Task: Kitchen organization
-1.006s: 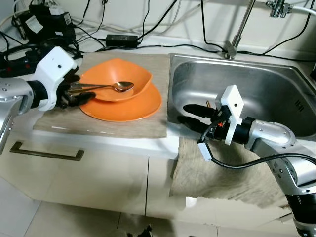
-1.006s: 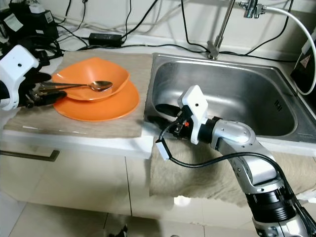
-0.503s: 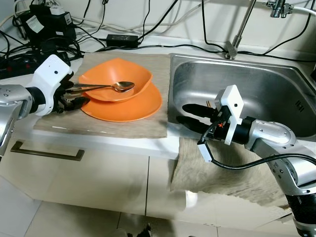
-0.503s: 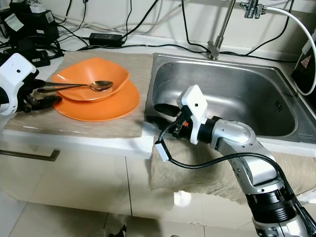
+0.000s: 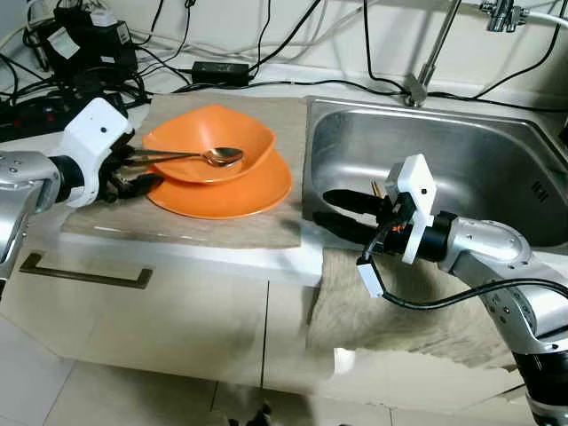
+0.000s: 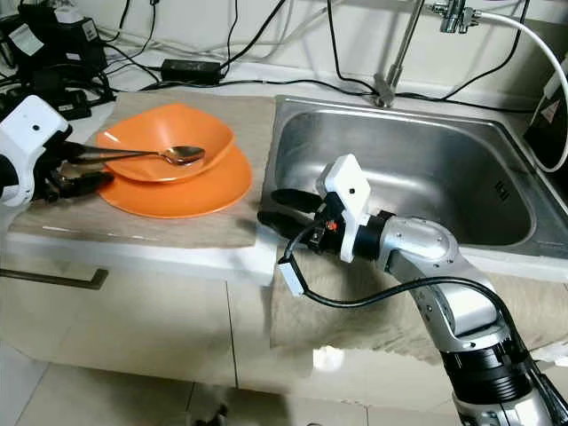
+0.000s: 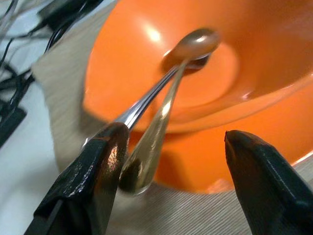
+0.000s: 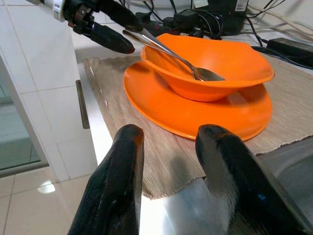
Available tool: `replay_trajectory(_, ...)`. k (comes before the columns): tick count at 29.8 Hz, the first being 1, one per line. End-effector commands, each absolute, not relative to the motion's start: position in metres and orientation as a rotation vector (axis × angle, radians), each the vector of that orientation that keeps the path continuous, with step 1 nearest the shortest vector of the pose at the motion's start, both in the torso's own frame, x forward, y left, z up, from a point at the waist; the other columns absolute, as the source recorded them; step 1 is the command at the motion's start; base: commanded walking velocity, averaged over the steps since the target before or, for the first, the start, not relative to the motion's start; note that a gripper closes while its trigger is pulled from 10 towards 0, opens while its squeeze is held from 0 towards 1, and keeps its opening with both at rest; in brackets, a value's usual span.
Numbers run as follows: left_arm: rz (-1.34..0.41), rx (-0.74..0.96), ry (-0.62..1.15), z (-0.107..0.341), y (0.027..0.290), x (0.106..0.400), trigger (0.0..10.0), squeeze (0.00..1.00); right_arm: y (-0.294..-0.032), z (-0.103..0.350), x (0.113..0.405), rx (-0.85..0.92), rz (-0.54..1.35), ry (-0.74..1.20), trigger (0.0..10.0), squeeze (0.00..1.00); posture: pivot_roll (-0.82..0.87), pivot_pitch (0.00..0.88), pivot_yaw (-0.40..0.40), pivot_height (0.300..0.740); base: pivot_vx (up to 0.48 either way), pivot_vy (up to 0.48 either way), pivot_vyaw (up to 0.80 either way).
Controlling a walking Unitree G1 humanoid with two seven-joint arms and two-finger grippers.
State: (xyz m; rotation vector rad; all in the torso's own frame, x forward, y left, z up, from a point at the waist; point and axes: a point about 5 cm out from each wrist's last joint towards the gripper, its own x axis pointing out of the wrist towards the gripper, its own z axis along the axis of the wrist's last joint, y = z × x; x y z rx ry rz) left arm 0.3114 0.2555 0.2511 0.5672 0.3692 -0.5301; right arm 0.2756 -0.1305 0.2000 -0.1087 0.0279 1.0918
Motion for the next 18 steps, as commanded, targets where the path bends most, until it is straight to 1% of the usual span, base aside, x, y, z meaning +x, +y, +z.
replay_trajectory(1, -0.597, 0.606, 0.372, 0.251, 0.246, 0.306, 10.0, 0.0, -0.132, 0.204, 0.272, -0.121, 1.101, 0.016, 10.0, 0.0, -0.03, 0.0, -0.029, 0.74, 0.0, 0.0, 0.0)
replay_trajectory(6, -0.665, 0.628, 0.383, 0.247, 0.237, 0.297, 10.0, 0.0, -0.132, 0.204, 0.273, -0.125, 1.104, 0.017, 10.0, 0.0, -0.02, 0.0, -0.031, 0.74, 0.0, 0.0, 0.0)
replay_trajectory(8, -0.661, 0.618, 0.352, 0.252, 0.236, 0.297, 10.0, 0.0, -0.132, 0.205, 0.273, -0.124, 1.104, 0.015, 10.0, 0.0, -0.02, 0.0, -0.031, 0.74, 0.0, 0.0, 0.0)
replay_trajectory(12, -0.544, 0.604, 0.285, 0.267, 0.245, 0.305, 10.0, 0.0, -0.132, 0.205, 0.273, -0.123, 1.104, 0.014, 10.0, 0.0, -0.02, 0.0, -0.032, 0.74, 0.0, 0.0, 0.0)
replay_trajectory(14, -0.429, 0.582, 0.26, 0.277, 0.259, 0.311, 10.0, 0.0, -0.131, 0.205, 0.273, -0.122, 1.103, 0.014, 10.0, 0.0, -0.02, 0.0, -0.032, 0.74, 0.0, 0.0, 0.0)
replay_trajectory(15, -0.429, 0.582, 0.26, 0.277, 0.259, 0.311, 10.0, 0.0, -0.131, 0.205, 0.273, -0.122, 1.103, 0.014, 10.0, 0.0, -0.02, 0.0, -0.032, 0.74, 0.0, 0.0, 0.0)
replay_trajectory(16, -0.375, 0.554, 0.254, 0.281, 0.269, 0.31, 10.0, 0.0, -0.131, 0.204, 0.273, -0.121, 1.103, 0.015, 10.0, 0.0, -0.02, 0.0, -0.032, 0.74, 0.0, 0.0, 0.0)
replay_trajectory(18, -0.376, 0.539, 0.265, 0.278, 0.273, 0.306, 10.0, 0.0, -0.131, 0.204, 0.273, -0.12, 1.102, 0.017, 10.0, 0.0, -0.02, 0.0, -0.033, 0.74, 0.0, 0.0, 0.0)
